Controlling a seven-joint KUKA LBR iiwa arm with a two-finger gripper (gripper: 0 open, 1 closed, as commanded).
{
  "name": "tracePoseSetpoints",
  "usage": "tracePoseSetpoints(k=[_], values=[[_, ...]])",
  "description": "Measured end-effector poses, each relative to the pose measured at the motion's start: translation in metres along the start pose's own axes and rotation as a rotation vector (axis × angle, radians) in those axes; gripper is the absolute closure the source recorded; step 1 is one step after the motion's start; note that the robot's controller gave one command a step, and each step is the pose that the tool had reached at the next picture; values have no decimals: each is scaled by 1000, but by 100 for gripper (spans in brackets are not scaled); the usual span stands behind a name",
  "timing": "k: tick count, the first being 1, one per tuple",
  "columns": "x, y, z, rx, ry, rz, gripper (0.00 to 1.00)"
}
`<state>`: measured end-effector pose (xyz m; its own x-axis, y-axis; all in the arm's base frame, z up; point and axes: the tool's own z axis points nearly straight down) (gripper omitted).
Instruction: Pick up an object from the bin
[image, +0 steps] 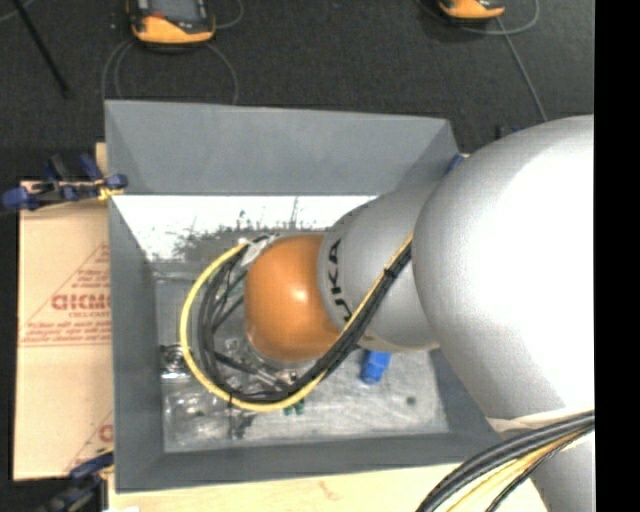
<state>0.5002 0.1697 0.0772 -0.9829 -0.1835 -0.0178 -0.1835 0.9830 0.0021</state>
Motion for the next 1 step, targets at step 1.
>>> tracePoseSetpoints(k=[1], values=[[-17, 30, -153, -3, 12, -623, 100]])
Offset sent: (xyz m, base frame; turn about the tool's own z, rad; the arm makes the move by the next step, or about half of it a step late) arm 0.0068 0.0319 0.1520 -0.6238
